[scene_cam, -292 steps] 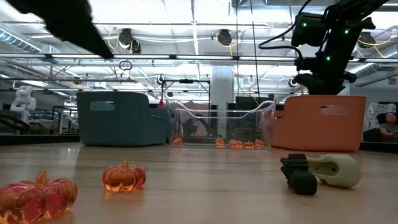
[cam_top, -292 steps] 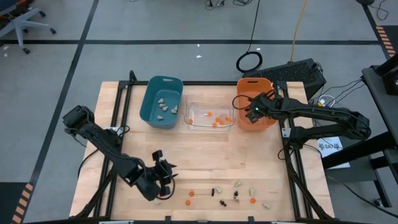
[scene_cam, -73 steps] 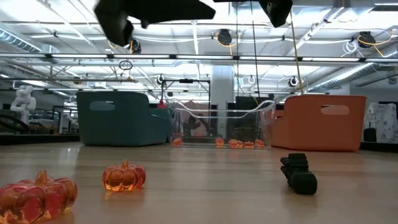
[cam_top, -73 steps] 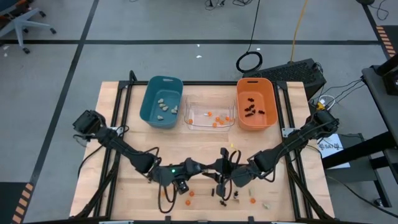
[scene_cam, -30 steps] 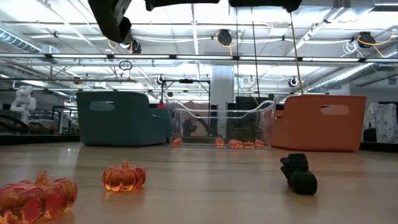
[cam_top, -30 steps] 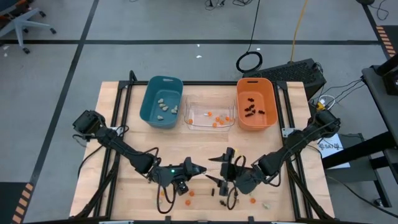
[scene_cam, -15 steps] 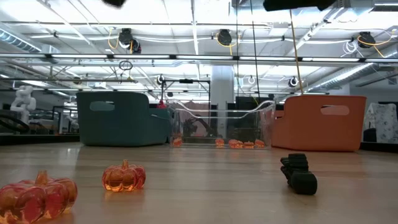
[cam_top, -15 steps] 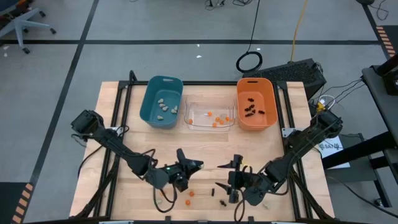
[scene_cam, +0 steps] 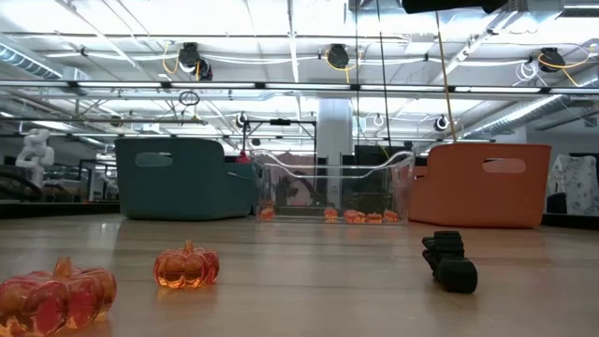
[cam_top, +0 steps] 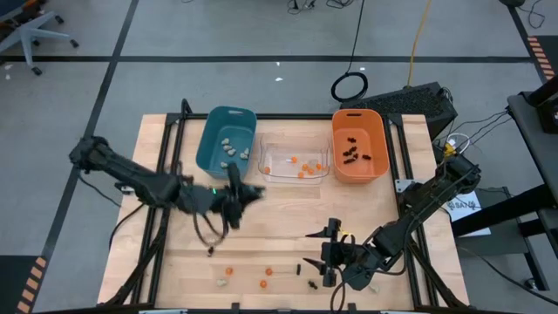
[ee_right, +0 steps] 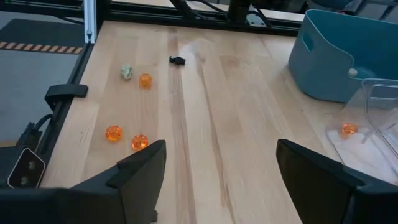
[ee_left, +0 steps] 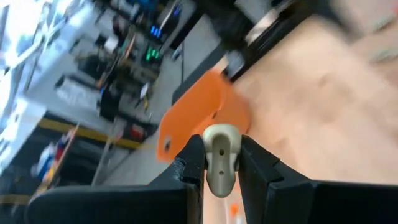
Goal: Sort Halloween decoration
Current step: Put the white skull toy into the blue bin
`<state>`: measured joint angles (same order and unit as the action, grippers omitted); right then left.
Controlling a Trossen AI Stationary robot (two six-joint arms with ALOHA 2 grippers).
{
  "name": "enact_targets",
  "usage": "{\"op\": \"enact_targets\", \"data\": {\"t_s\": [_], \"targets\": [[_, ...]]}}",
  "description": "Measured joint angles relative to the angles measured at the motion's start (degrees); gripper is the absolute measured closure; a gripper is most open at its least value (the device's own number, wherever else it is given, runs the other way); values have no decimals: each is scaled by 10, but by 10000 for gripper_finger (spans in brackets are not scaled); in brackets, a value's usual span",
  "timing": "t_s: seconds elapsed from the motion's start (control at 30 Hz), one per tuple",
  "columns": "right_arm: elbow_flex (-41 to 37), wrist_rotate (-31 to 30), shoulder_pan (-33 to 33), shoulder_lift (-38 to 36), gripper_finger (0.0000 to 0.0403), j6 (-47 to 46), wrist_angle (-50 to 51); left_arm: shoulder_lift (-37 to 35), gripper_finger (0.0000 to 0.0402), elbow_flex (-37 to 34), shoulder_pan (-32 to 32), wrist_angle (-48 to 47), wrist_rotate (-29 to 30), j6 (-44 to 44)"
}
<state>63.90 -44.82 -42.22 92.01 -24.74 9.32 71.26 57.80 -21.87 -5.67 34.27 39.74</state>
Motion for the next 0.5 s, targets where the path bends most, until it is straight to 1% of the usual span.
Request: {"op": "enact_targets", "data": {"t_s": [0.1,0.23,0.33,0.5], "targets": [[0,0,0,0,112,1,0,-39,349,0,62,-53,-23,-5],[0,0,0,0,112,1,0,-66,349,0,163,-93,-57,-5],[0,0,0,0,112,1,2,-67,349,0,242,-120,-98,-11],[0,0,0,0,112,1,5,-48,349,0,366,-169,-178,-56]]}}
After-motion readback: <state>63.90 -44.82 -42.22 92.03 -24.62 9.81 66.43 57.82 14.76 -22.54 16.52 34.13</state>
